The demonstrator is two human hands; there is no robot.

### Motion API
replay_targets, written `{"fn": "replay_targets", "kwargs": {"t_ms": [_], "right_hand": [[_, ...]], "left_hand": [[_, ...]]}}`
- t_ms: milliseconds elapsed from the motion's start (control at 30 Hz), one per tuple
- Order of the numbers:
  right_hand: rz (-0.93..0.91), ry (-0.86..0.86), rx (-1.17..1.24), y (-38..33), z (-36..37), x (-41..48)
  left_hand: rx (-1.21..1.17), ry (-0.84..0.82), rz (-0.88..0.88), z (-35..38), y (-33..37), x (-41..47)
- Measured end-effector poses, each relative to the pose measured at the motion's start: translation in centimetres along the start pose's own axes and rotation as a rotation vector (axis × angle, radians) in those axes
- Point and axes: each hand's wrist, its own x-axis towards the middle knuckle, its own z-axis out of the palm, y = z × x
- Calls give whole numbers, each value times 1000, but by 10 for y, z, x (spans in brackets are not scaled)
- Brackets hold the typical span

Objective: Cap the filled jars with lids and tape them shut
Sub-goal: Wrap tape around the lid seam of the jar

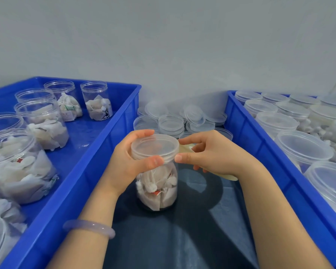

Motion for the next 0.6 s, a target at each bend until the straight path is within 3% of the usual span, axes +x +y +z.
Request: {"fn": "replay_targets", "kwargs": {"t_ms": [100,367,600], "right_hand": [[6,-35,10,4,-2,0],[-19,-6,-91,1,4,-2],[-41,-49,-15,7,6,-7]], "left_hand": [[116,-91,-1,-2,10,-1],[851,-179,-35,12,51,-1],[943,-304,-98,10,64,11]]}}
